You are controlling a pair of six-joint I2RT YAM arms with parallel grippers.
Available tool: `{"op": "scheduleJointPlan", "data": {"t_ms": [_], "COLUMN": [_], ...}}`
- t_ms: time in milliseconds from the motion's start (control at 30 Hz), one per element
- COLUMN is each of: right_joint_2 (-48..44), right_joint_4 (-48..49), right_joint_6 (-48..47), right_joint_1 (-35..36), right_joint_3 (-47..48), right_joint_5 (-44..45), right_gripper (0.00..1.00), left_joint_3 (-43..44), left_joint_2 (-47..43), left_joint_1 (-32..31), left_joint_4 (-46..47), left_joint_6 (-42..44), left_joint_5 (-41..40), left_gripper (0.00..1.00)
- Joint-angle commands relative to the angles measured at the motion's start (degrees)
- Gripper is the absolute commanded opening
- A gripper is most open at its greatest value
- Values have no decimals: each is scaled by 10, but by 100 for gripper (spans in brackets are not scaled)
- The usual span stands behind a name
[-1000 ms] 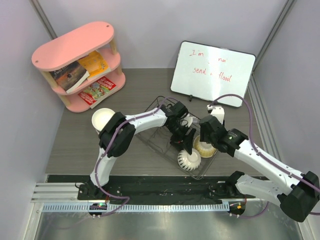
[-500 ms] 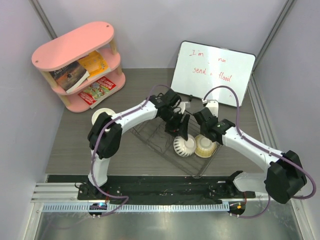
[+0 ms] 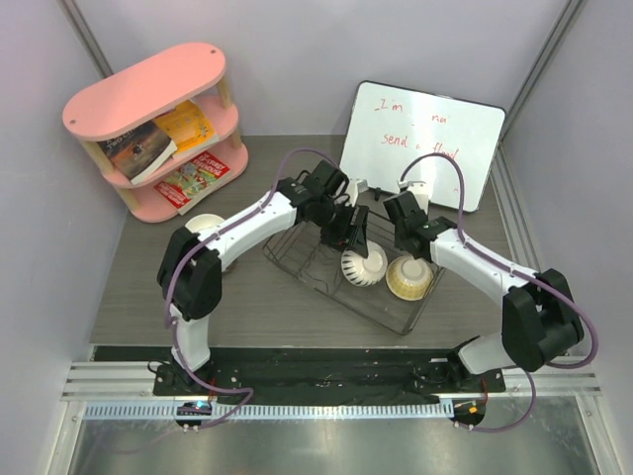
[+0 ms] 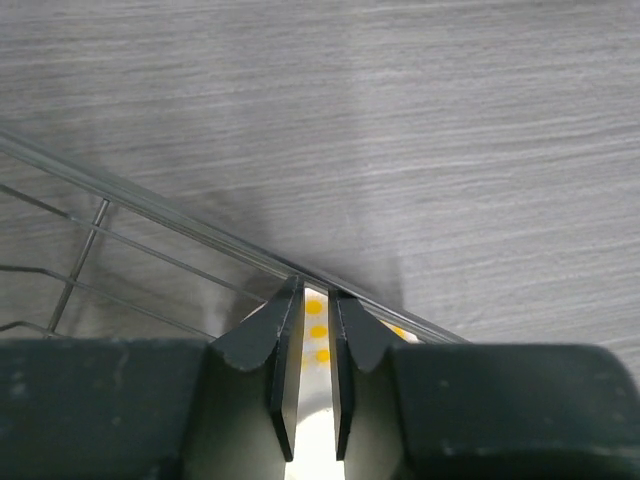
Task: Unload the bowls from the dish rack
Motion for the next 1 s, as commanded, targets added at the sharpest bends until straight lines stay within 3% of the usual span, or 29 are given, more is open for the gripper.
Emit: {"op": "scheduleJointPlan", "data": {"t_ms": [0,267,600,967], "right_joint_2": [26,28,56,1], "right_joint_4": [45,48,56,42], "right_joint_6": [-22,-37,-64,-41], "right_joint_1": [-14,-15,-22,-22], "right_joint_3": [38,69,107,123], "right_joint_5": [-10,-55,-48,-67], "right_gripper": [20,22,24,34], "left_joint_3": [-3,-16,-75,-81], "left_joint_2": [-61,-129,-228,-359], "left_joint_1": [-1,-1,0,19], "left_joint_4": [16,-9,-19,-125], "left_joint_6": [-3,4,7,63], "left_joint_5": [-14,-124,-289,-589], "left_gripper": [0,0,0,0]}}
